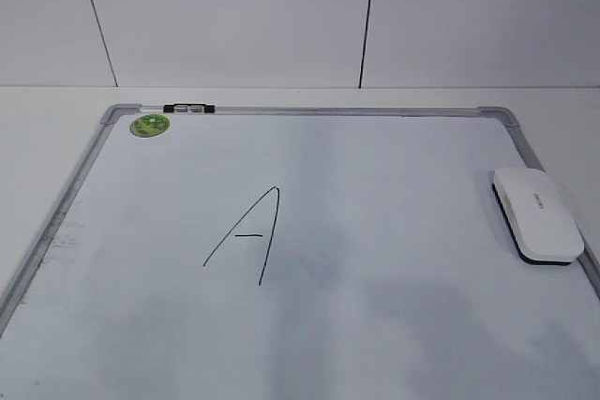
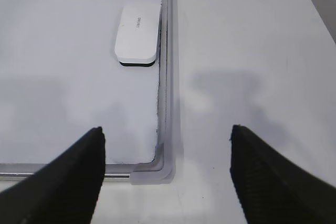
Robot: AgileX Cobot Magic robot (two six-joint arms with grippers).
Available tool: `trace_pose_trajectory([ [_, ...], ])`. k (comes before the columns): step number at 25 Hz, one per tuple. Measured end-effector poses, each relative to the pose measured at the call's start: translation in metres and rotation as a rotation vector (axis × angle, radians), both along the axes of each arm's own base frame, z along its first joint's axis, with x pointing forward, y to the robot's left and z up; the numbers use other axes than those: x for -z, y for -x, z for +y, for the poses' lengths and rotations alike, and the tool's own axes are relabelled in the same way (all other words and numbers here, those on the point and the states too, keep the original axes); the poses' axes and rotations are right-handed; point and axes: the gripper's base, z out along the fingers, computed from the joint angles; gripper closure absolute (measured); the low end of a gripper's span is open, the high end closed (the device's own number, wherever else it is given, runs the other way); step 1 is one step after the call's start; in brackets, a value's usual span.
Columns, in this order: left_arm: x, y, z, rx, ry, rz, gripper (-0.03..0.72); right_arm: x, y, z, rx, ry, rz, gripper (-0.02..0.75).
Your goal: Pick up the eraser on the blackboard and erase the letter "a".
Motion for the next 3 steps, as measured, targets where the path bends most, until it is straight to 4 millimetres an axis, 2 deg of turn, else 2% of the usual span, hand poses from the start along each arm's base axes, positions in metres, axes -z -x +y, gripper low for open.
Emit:
trace_pose_trajectory([
  [3, 0.0000, 0.0000, 0.0000, 0.000, 0.000, 0.000, 0.454, 0.0000, 0.0000, 0.0000, 0.000, 0.000, 0.000, 0.145],
])
